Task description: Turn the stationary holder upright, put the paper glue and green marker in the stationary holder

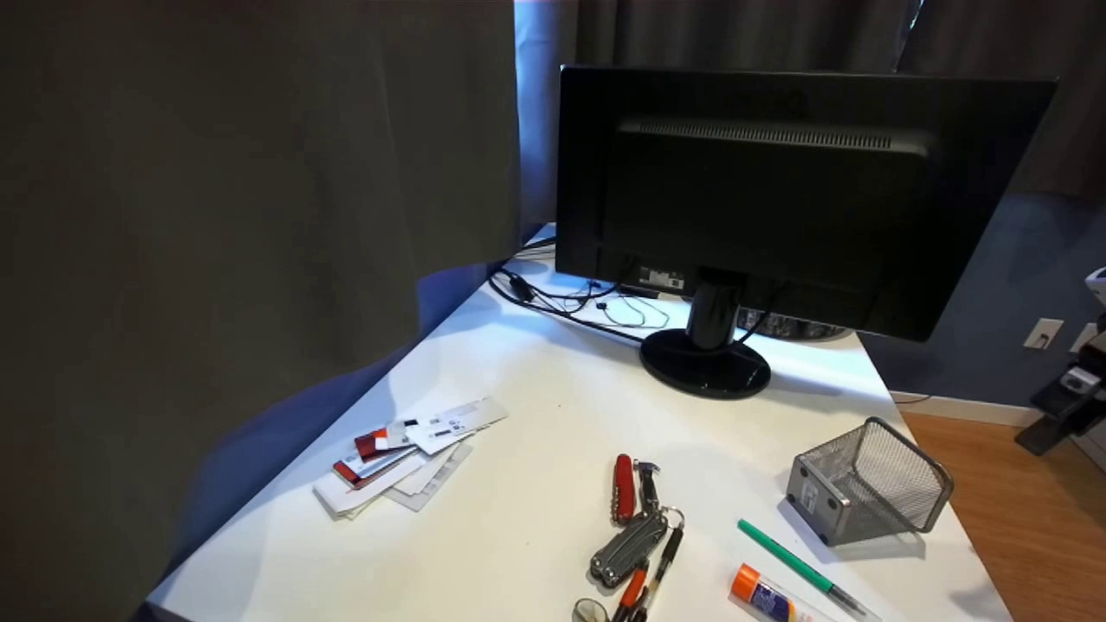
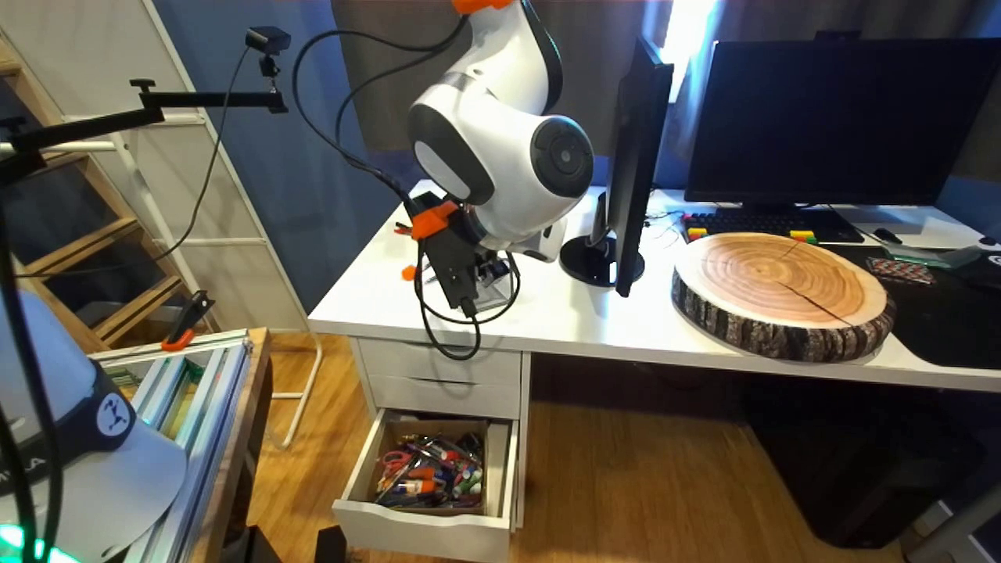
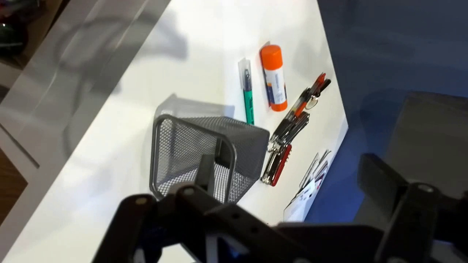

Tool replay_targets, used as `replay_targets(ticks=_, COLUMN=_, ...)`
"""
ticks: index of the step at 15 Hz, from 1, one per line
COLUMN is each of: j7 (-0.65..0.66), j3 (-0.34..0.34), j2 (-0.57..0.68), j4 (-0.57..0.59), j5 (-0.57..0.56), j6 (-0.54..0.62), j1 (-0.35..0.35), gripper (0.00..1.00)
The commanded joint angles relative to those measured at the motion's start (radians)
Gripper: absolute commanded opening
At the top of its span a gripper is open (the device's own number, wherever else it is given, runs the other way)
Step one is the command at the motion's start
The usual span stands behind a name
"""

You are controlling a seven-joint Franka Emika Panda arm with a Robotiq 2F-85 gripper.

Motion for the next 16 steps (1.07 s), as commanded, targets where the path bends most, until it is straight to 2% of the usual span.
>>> replay_targets(ticks=1, j7=-0.064, j3=0.018, j2=0.086, j4=0.084, j5=0.105, j6=0.055, j1=-0.001, gripper=1.0)
replay_targets(ticks=5, j7=-0.08, j3=0.023, j2=0.186, j4=0.169, j5=0.168, j6=0.057, j1=0.01, gripper=1.0)
replay_targets(ticks=12, j7=-0.068, j3=0.026, j2=0.322, j4=0.276, j5=0.156, j6=0.035, j1=0.025, gripper=1.0)
replay_targets(ticks=13, j7=-0.067, j3=0.03, j2=0.336, j4=0.287, j5=0.156, j6=0.026, j1=0.023, gripper=0.96)
replay_targets(ticks=14, j7=-0.063, j3=0.032, j2=0.347, j4=0.296, j5=0.153, j6=0.011, j1=0.019, gripper=0.74)
replay_targets(ticks=16, j7=-0.062, j3=0.035, j2=0.359, j4=0.308, j5=0.155, j6=-0.015, j1=0.012, gripper=0.69)
